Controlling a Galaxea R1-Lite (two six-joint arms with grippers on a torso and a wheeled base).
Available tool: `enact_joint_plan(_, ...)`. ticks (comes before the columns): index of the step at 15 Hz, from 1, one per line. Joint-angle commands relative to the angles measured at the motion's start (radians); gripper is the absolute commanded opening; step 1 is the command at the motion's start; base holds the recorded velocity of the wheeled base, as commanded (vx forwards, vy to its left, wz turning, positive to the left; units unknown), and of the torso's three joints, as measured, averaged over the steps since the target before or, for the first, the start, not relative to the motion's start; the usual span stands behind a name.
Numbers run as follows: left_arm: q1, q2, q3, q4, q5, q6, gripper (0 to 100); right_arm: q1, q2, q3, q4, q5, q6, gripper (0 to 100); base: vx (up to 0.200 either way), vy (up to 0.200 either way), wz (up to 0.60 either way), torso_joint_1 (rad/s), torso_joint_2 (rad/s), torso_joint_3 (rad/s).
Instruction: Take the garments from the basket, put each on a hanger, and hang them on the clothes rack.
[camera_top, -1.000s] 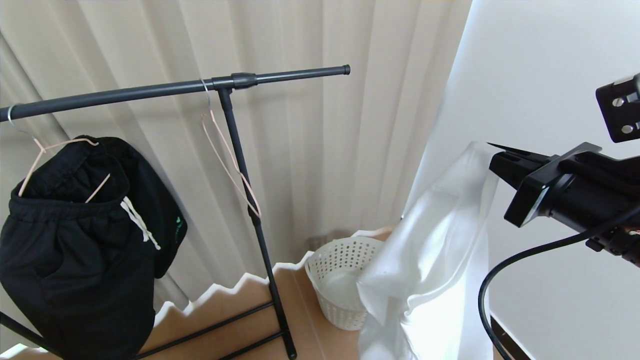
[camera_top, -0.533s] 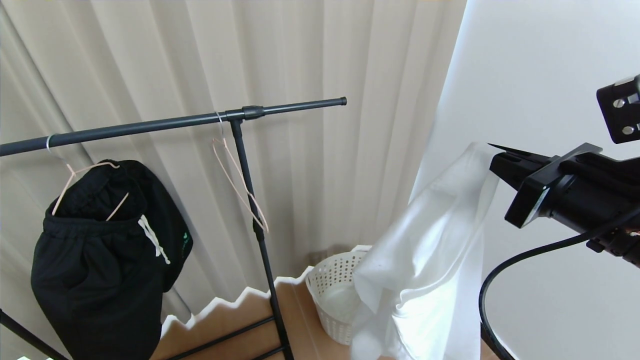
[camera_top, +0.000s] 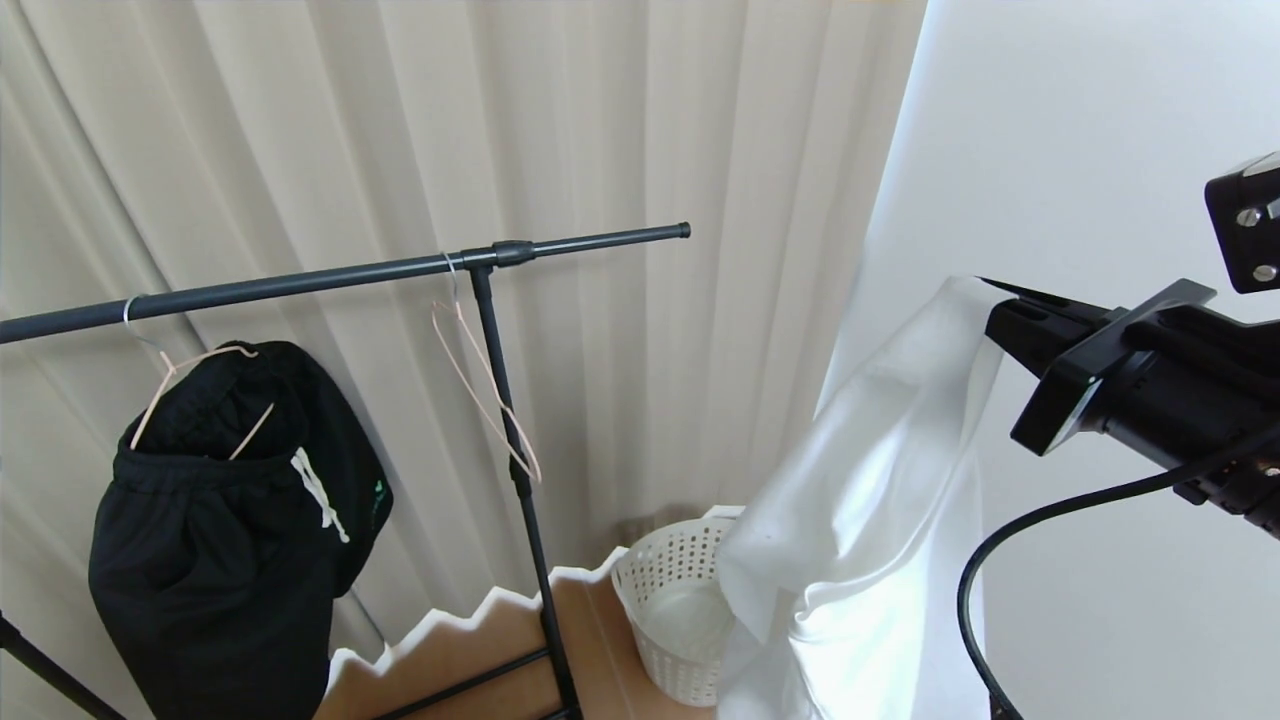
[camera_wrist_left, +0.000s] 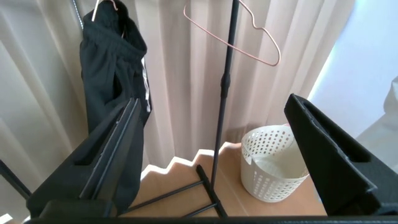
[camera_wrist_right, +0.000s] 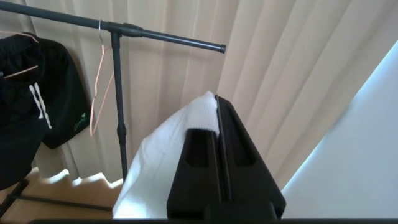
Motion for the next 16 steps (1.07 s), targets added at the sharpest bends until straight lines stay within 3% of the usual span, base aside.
enact_joint_plan(1, 0.000, 0.001, 0.000, -0.002, 0.001, -0.002, 100, 0.000, 0.006, 0.003, 0.000, 0.000, -0.001, 0, 0.000, 0.000, 0.00, -0.002, 0.00, -0.144)
enact_joint_plan(6, 0.000, 0.001, 0.000, -0.002, 0.001, -0.003, 100, -0.001, 0.012, 0.012, -0.015, 0.003, -0.002, 0, 0.000, 0.000, 0.00, 0.006, 0.00, -0.060)
enact_joint_plan(14, 0.000, 0.001, 0.000, -0.002, 0.001, -0.003, 100, -0.011, 0.016, 0.021, -0.053, 0.001, -0.007, 0, 0.000, 0.000, 0.60, 0.001, 0.00, 0.001)
enact_joint_plan(16, 0.000, 0.001, 0.000, -0.002, 0.001, -0.002, 100, -0.014, 0.015, 0.021, -0.053, 0.000, -0.007, 0, 0.000, 0.000, 0.00, 0.000, 0.00, 0.000)
